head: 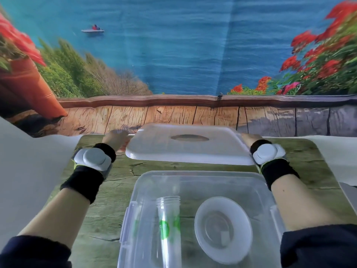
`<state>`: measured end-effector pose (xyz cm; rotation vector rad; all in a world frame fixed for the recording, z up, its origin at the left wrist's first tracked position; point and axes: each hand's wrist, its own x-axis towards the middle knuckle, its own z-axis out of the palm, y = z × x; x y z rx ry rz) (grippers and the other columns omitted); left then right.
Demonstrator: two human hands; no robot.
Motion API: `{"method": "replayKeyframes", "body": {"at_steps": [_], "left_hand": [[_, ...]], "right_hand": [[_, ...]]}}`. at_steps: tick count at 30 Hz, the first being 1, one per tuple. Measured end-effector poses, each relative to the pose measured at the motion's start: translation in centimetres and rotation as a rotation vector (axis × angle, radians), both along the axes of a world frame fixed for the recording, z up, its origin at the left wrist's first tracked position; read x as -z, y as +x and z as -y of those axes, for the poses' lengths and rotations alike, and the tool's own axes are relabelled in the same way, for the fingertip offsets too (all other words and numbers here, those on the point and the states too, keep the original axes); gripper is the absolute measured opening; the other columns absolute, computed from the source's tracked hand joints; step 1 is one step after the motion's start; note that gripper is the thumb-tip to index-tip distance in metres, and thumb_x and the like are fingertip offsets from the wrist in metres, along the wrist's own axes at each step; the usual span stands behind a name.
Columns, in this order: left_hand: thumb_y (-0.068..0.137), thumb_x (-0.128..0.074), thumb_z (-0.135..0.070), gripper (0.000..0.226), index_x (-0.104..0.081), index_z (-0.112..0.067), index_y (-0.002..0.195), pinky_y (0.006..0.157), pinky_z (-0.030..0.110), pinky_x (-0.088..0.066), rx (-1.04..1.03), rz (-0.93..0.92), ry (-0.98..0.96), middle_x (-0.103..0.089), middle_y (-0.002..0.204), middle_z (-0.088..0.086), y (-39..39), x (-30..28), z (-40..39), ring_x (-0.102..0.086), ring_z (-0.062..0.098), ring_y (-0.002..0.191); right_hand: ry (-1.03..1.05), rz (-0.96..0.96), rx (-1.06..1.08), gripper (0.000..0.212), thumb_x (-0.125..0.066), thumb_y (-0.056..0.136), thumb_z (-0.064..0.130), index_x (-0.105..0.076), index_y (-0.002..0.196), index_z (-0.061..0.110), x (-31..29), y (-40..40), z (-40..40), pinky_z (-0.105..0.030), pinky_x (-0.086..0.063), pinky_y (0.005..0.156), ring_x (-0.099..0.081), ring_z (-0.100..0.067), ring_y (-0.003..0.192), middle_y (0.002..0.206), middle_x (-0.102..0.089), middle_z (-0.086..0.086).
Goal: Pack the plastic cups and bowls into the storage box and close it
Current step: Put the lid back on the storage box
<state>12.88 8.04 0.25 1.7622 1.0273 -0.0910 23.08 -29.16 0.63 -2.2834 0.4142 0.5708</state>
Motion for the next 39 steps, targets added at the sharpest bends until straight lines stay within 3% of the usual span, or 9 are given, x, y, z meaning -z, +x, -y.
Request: {"method": "replayKeyframes", "body": {"at_steps": [2, 5, 9, 13, 15, 20, 23, 28, 39], "left_hand": [[0.091, -0.045, -0.025, 0.033, -0.063, 0.003, 0.098, 0.079, 0.038, -0.053, 0.017, 0.084, 0.058, -0.067, 0.089, 0.016, -1.5, -1.2, 0.4, -0.06, 0.027, 0.079], [0.089, -0.047, -0.024, 0.026, -0.064, -0.013, 0.074, 0.079, 0.035, -0.053, 0.056, 0.162, 0.121, -0.067, 0.076, 0.007, -5.3, -1.8, 2.0, -0.062, 0.024, 0.074], [0.077, -0.046, -0.038, 0.039, -0.067, -0.005, 0.068, 0.083, 0.043, -0.055, 0.03, 0.093, 0.186, -0.07, 0.075, 0.013, -9.8, 0.5, 3.5, -0.065, 0.027, 0.072], [0.086, -0.04, -0.021, 0.036, -0.069, -0.001, 0.084, 0.047, 0.021, -0.054, 0.002, 0.04, 0.193, -0.066, 0.068, 0.017, -12.9, 2.1, 4.3, -0.063, 0.011, 0.041], [0.089, -0.036, -0.021, 0.035, -0.067, -0.006, 0.089, 0.043, 0.021, -0.051, 0.066, -0.007, 0.224, -0.062, 0.061, 0.014, -13.7, 2.7, 4.8, -0.057, 0.008, 0.031], [0.093, -0.033, -0.038, 0.049, -0.062, -0.006, 0.07, 0.079, 0.041, -0.053, 0.237, -0.079, 0.363, -0.068, 0.076, 0.024, -15.0, 3.8, 5.7, -0.066, 0.036, 0.075], [0.093, -0.03, -0.043, 0.057, -0.057, -0.006, 0.059, 0.07, 0.036, -0.045, 0.329, -0.103, 0.557, -0.065, 0.078, 0.026, -15.8, 4.0, 6.4, -0.058, 0.038, 0.074], [0.093, -0.028, -0.048, 0.06, -0.047, -0.011, 0.049, 0.067, 0.034, -0.04, 0.43, -0.177, 0.712, -0.058, 0.072, 0.02, -16.2, 3.6, 7.0, -0.052, 0.036, 0.07], [0.091, -0.028, -0.052, 0.063, -0.051, -0.004, 0.057, 0.066, 0.033, -0.038, 0.532, -0.339, 0.735, -0.055, 0.066, 0.014, -14.4, 3.7, 7.1, -0.052, 0.031, 0.071]], "right_hand": [[0.045, 0.027, 0.038, 0.061, -0.04, 0.08, 0.066, -0.057, 0.087, 0.008, -0.4, -1.0, 0.7, -0.03, -0.035, 0.063, -0.049, -0.023, 0.063, 0.072, -0.053, -0.011], [0.055, 0.063, 0.121, 0.064, -0.034, 0.084, 0.067, -0.057, 0.091, 0.008, -0.1, -4.1, 2.6, -0.031, -0.037, 0.066, -0.052, -0.025, 0.071, 0.088, -0.055, -0.013], [0.084, 0.223, 0.241, 0.062, -0.043, 0.091, 0.05, -0.057, 0.071, -0.007, 2.1, -8.7, 4.1, -0.032, -0.034, 0.06, -0.047, -0.027, 0.07, 0.074, -0.052, -0.016], [0.023, 0.285, 0.246, 0.056, -0.047, 0.091, 0.039, -0.032, 0.045, 0.011, 4.4, -12.0, 4.9, -0.031, -0.026, 0.051, -0.04, -0.025, 0.061, 0.056, -0.039, -0.009], [-0.013, 0.381, 0.215, 0.055, -0.048, 0.092, 0.03, -0.028, 0.044, 0.013, 5.0, -13.2, 5.6, -0.03, -0.021, 0.049, -0.036, -0.023, 0.058, 0.05, -0.03, -0.005], [0.026, 0.467, 0.171, 0.048, -0.048, 0.093, 0.022, -0.027, 0.051, 0.008, 4.3, -16.0, 6.7, -0.03, -0.015, 0.048, -0.018, -0.02, 0.049, 0.055, -0.024, -0.007], [0.05, 0.461, 0.169, 0.045, -0.045, 0.093, 0.025, -0.03, 0.054, 0.009, 4.8, -18.0, 7.5, -0.027, -0.016, 0.051, -0.023, -0.02, 0.05, 0.054, -0.026, -0.006], [-0.058, 0.353, 0.225, 0.038, -0.039, 0.098, 0.03, -0.053, 0.088, -0.004, 5.3, -19.3, 8.6, -0.029, -0.029, 0.068, -0.046, -0.026, 0.079, 0.085, -0.051, -0.016], [-0.349, 0.249, 0.158, 0.066, -0.036, 0.092, 0.051, -0.05, 0.114, -0.01, 5.6, -16.5, 7.1, -0.042, -0.044, 0.082, -0.054, -0.041, 0.106, 0.118, -0.053, -0.028]]}}
